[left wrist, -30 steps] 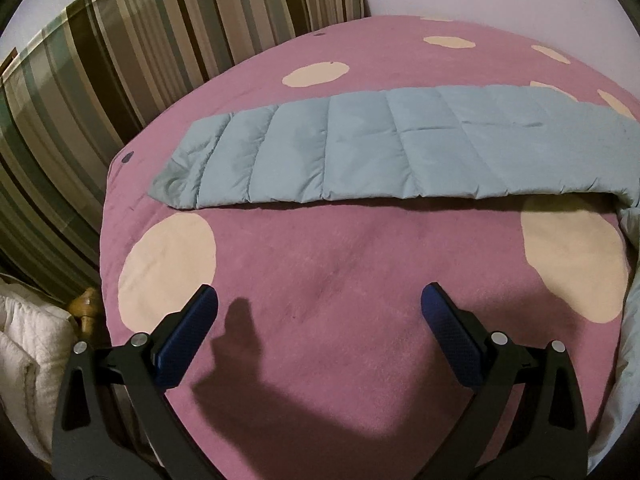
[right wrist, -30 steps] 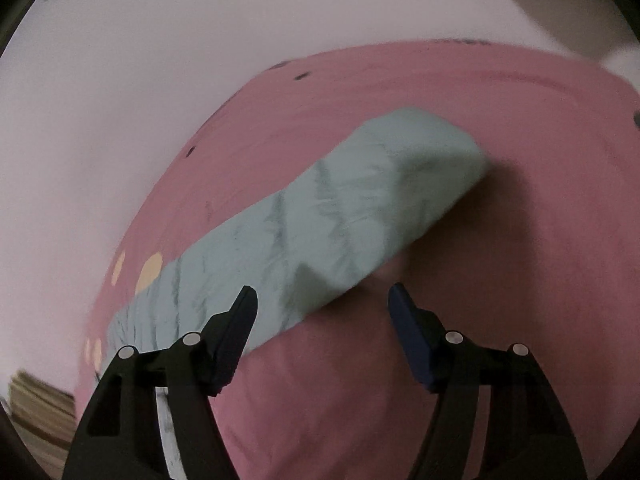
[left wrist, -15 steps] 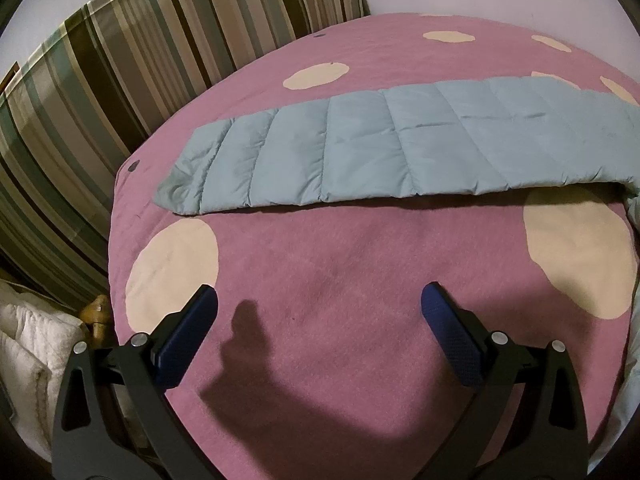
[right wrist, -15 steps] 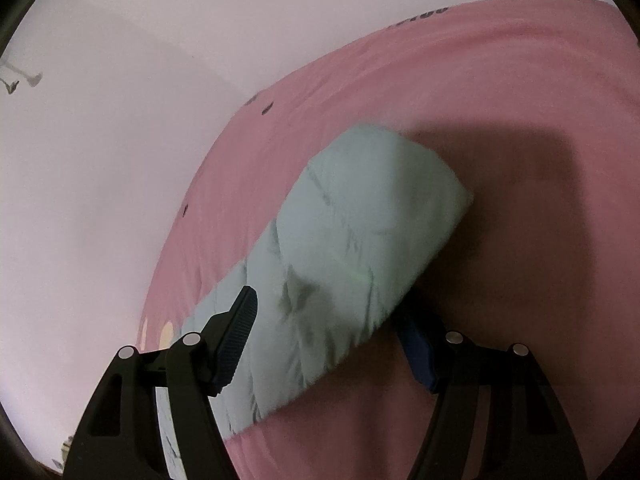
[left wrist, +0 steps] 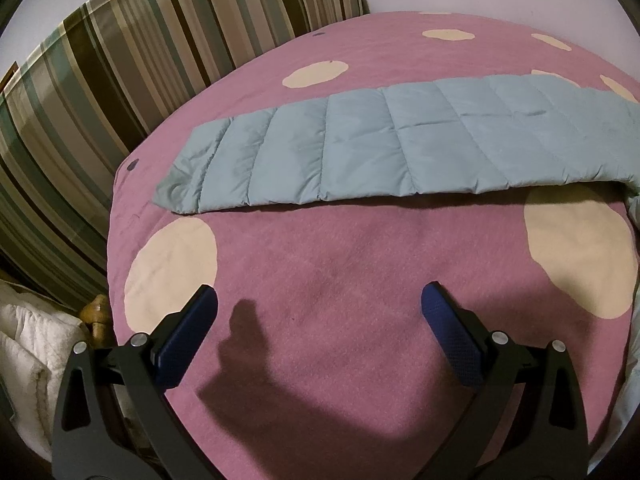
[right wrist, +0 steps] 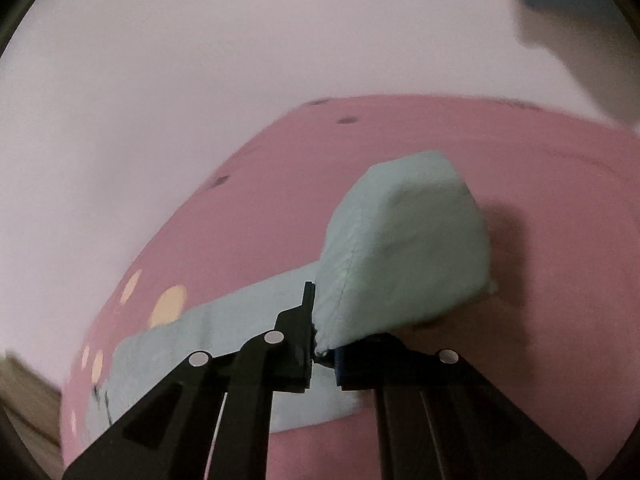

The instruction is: Fold large clothes

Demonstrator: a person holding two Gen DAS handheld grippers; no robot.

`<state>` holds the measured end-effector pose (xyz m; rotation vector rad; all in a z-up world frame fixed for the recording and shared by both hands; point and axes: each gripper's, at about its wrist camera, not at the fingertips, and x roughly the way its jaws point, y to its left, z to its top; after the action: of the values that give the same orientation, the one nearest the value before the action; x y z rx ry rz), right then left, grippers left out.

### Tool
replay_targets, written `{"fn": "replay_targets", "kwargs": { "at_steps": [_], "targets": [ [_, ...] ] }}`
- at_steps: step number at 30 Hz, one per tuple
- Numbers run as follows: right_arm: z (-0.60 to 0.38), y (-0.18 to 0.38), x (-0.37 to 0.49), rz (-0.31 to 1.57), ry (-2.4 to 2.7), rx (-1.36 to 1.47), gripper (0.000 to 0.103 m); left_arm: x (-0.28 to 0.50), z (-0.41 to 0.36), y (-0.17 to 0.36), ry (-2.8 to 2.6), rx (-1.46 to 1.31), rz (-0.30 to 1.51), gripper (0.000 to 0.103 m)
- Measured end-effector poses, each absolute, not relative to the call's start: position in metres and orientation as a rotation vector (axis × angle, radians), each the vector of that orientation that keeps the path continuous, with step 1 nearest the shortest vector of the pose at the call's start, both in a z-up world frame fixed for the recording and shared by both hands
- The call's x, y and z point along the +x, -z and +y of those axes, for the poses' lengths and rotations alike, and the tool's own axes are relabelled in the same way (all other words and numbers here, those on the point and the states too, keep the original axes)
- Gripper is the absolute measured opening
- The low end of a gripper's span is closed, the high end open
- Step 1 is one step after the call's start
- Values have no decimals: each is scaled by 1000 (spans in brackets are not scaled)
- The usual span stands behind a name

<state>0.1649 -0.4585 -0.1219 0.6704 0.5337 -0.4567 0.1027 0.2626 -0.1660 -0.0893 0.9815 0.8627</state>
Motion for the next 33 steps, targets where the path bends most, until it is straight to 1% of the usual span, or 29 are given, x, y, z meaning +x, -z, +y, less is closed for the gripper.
{"fn": "replay_targets", "kwargs": {
  "at_steps": [4,6,10,14,19,25,33],
  "targets": [
    [-385,92,207,547,317,551,8,103,262,166,-870,-73,984,101],
    [-350,85,208,556,245,513,8,105,259,167,-880,-50,986,101],
    [-284,77,240,583,117,440,8,104,259,167,-884,-40,986,101],
    [-201,76,255,609,-6,350,8,104,258,168,-872,-69,982,101],
    [-116,88,284,655,-119,261,8,103,260,167,-864,-86,980,101],
    [-57,116,294,729,-201,174,8,102,264,167,-856,-108,978,101],
    [-18,137,298,816,-281,83,8,101,265,168,-857,-106,978,101]
  ]
}}
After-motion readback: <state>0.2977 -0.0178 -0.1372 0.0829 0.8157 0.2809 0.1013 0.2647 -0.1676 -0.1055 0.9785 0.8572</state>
